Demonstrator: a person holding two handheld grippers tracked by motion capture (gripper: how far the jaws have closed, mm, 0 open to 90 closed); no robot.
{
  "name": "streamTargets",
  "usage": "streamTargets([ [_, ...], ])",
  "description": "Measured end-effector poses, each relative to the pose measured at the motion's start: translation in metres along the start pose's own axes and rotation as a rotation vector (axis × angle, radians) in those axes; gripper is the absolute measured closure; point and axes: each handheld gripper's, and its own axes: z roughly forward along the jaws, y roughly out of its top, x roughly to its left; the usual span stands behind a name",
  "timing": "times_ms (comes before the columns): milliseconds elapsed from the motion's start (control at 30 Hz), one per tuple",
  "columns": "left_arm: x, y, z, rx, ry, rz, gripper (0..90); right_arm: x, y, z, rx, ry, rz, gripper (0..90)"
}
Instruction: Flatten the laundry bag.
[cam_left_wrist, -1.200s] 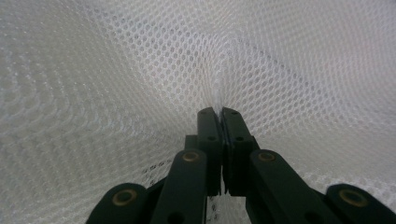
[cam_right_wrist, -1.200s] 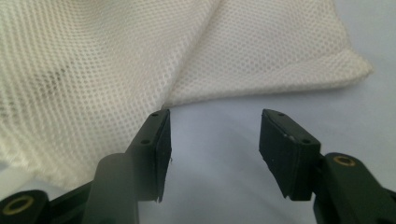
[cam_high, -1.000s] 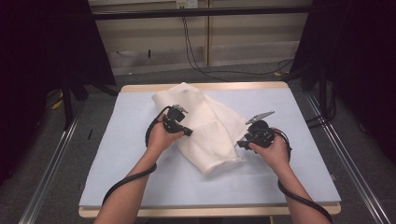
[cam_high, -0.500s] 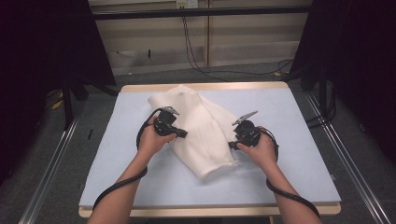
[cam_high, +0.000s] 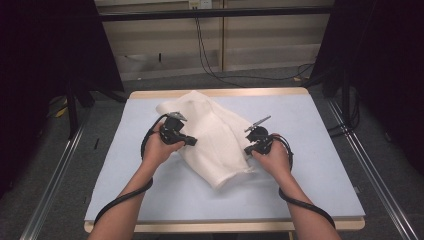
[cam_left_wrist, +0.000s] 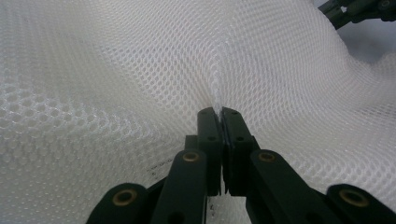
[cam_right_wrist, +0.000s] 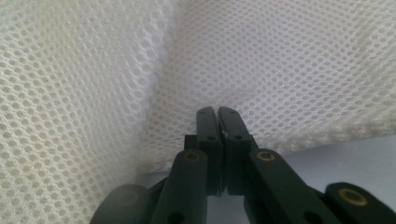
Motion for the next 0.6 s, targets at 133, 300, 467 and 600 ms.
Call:
streamTargets([
  [133,0.001,-0.005,-0.008,-0.034,-0.009,-0.006,87.5,-0.003,0.0,-0.002,-0.01,-0.015,0.0,90.0],
  [300,-0.002,-0.007,-0.01,-0.053,-0.023,0.005,87.5,-0.019,0.0,-0.007,-0.015,-0.052,0.02,90.0],
  [467,-0.013,-0.007,0.0,-0.087,-0.045,0.009,87.5,-0.039,0.002,-0.013,-0.017,-0.104,0.019,90.0],
  [600,-0.025,-0.01,0.02,-0.053,-0.05,0.019,87.6,-0.054,0.0,-0.016,-0.008,-0.119,0.017,90.0],
])
